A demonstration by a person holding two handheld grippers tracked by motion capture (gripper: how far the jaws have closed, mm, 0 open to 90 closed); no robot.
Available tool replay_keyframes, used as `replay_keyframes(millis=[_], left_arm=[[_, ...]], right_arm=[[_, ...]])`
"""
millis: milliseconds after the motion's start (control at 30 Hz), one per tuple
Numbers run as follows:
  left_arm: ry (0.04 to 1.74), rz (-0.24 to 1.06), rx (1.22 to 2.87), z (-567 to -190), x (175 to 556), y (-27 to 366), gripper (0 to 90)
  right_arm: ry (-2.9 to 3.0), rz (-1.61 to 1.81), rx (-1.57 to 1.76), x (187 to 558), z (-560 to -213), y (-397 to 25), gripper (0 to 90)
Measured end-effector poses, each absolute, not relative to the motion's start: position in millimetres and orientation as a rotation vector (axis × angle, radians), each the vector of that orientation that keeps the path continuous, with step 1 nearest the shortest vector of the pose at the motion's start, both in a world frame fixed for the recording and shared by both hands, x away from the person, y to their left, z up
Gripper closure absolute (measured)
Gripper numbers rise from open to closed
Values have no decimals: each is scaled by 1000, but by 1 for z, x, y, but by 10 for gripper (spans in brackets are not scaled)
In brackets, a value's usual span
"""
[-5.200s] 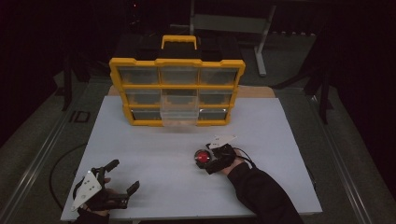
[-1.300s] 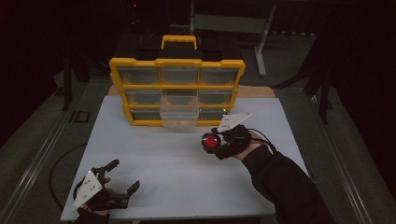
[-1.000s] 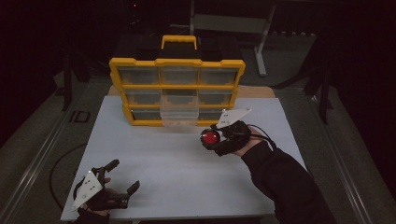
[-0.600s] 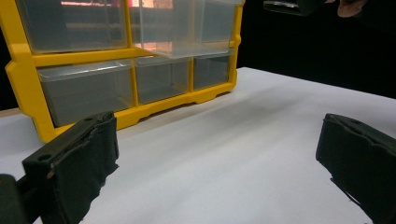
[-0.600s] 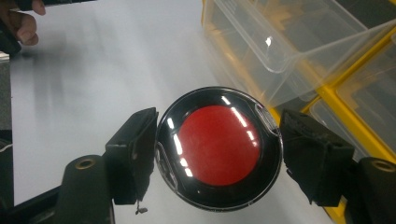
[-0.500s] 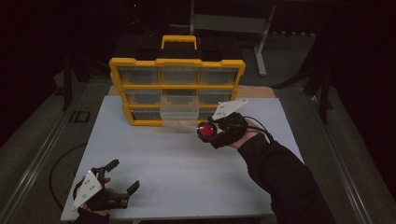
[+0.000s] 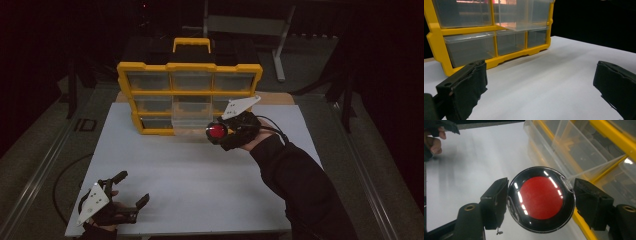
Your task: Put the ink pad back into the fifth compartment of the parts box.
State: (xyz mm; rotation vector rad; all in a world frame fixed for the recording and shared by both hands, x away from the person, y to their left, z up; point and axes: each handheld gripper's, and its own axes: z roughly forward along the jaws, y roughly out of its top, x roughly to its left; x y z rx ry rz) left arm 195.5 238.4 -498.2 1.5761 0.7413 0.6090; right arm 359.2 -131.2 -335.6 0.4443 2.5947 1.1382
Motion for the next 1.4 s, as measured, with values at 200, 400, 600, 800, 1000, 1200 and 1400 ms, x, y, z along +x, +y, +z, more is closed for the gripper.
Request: replay_keyframes(millis=[200,400,600,800,1000,1200,1400], left_arm=[[744,608,1575,-498,196,238,0],[746,607,1575,-498,196,239,0],[745,610,1577,-498,196,239,0],[744,609,1578,-498,196,239,0],[746,607,1574,-498,196,239,0],[745,606,1573,-498,195,239,0],[744,607,1572,-499,195,240,0]], right_arm=[[2588,1141,437,364,-328,-126,297],[2591,1149,435,369,-324,-121,298],[2581,1142,438,374,-319,-115,297],[2573,1148,443,380,-316,-110,297],[2574,1143,438,384,-313,-103,297],[2570,1133,438,389,-308,-97,297],[2562,1147,438,394,-304,-92,297]])
